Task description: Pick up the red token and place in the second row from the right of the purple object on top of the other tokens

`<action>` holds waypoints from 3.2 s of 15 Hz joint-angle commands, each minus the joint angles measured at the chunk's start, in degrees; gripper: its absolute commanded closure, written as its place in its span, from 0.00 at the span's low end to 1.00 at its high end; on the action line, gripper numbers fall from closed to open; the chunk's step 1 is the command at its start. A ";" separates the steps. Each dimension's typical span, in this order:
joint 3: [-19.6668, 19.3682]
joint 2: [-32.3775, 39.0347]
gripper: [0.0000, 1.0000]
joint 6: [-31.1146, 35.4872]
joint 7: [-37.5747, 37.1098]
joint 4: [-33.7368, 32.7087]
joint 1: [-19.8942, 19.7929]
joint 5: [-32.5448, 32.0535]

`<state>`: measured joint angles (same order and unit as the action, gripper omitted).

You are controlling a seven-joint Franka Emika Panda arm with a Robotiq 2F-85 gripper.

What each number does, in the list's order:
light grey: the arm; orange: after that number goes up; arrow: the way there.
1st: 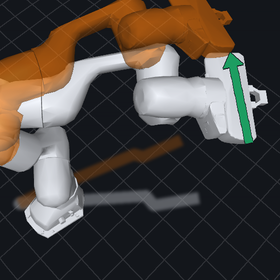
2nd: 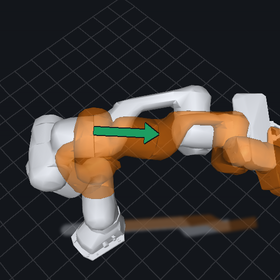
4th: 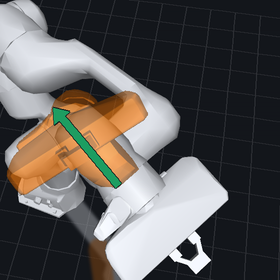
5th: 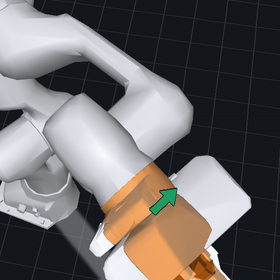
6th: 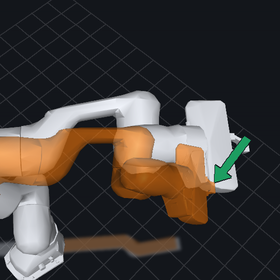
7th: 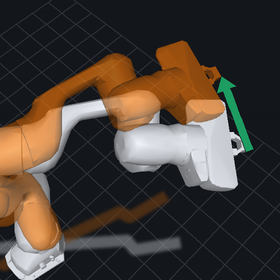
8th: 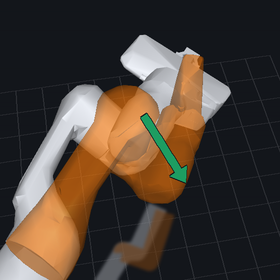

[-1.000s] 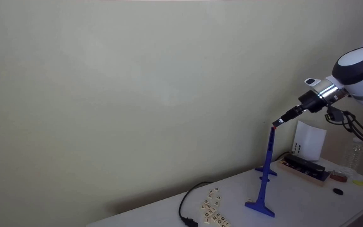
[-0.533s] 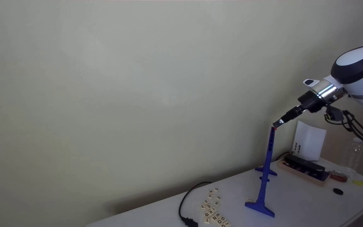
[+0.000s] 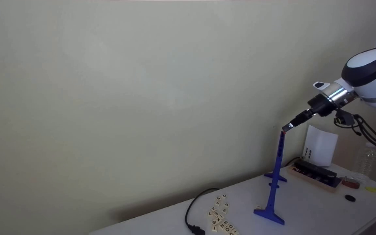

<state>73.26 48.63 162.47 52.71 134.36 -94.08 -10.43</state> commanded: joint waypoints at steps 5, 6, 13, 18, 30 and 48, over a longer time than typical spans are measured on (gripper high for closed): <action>-0.57 3.79 0.90 -2.06 3.58 -1.60 0.10 0.34; -0.54 4.22 0.90 -2.05 3.89 -1.65 0.03 0.38; -0.28 6.55 0.90 -2.23 5.40 -1.87 -0.12 0.39; -0.09 7.60 0.90 -2.50 6.18 -2.31 -0.50 0.43; 0.02 7.08 0.90 -4.44 7.36 -2.32 -1.11 0.66; -0.05 7.87 0.90 -3.52 10.06 -2.00 -1.82 0.74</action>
<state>72.72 55.11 159.46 60.93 132.50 -95.26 -10.36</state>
